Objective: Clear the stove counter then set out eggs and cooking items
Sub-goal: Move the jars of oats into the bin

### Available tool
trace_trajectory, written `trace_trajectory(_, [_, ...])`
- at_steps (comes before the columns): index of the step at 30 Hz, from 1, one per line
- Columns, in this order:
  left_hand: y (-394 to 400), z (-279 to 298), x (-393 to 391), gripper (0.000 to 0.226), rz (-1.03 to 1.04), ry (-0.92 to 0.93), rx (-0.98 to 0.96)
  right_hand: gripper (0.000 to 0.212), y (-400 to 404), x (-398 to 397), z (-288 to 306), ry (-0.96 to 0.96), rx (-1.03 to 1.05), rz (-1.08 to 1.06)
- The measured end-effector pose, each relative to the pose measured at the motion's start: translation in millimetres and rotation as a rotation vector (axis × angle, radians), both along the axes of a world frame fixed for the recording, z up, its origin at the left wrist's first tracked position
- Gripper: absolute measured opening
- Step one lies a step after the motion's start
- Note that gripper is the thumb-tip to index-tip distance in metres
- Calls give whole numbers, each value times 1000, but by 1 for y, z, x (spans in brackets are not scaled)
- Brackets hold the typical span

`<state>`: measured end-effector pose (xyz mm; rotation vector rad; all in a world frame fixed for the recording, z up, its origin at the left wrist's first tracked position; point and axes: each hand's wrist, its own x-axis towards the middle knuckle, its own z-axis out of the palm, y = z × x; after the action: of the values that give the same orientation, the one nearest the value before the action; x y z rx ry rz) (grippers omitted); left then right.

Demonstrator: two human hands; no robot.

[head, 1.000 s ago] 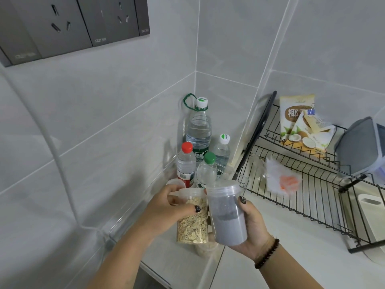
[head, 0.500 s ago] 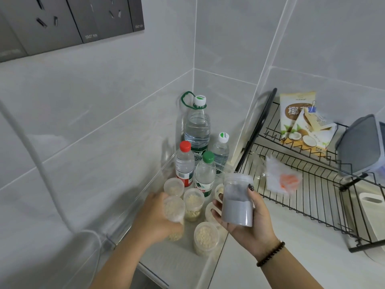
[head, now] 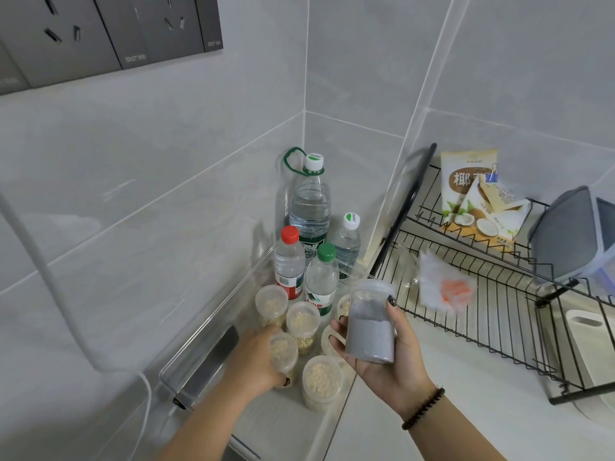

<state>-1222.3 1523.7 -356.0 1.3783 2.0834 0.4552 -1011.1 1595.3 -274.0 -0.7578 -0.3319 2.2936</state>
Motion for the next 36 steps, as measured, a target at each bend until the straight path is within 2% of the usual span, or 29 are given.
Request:
trace_trajectory(5, [6,8,8,48,-45,24,2,96,0,1,0,-20,33,24])
trace_trajectory(10, [0,15,5,60,-52,-41,-4,100,0,0,-2,-8,17,11])
trace_trajectory(13, [-8,22,-1,67,-1,-114,23,92,-1,-1,-1,-33,55,33])
trace_trajectory(15, [-12,33,-4,66,103,-189,81,80,-1,-1,0,-88,107,63])
trace_trajectory(17, [-13,54,-4,56,227,-299,168,77,-3,-2,3,-174,191,127])
trace_trajectory(20, [-15,96,3,36,313,-591,265,58,-8,-7,10,-408,412,230])
trace_trajectory(23, [-19,120,10,45,285,-752,289,53,-16,-15,14,-524,598,239])
trace_trajectory(25, [-22,124,14,51,263,-750,298,59,-22,-22,12,-522,706,238])
trace_trajectory(27, [-23,124,17,52,252,-723,320,56,-26,-27,9,-510,800,231])
trace_trajectory(33, [-28,111,14,67,184,-512,267,63,-35,-39,2,-560,957,222])
trace_trajectory(36, [-27,104,12,68,226,-432,309,64,-40,-46,3,-590,1018,209])
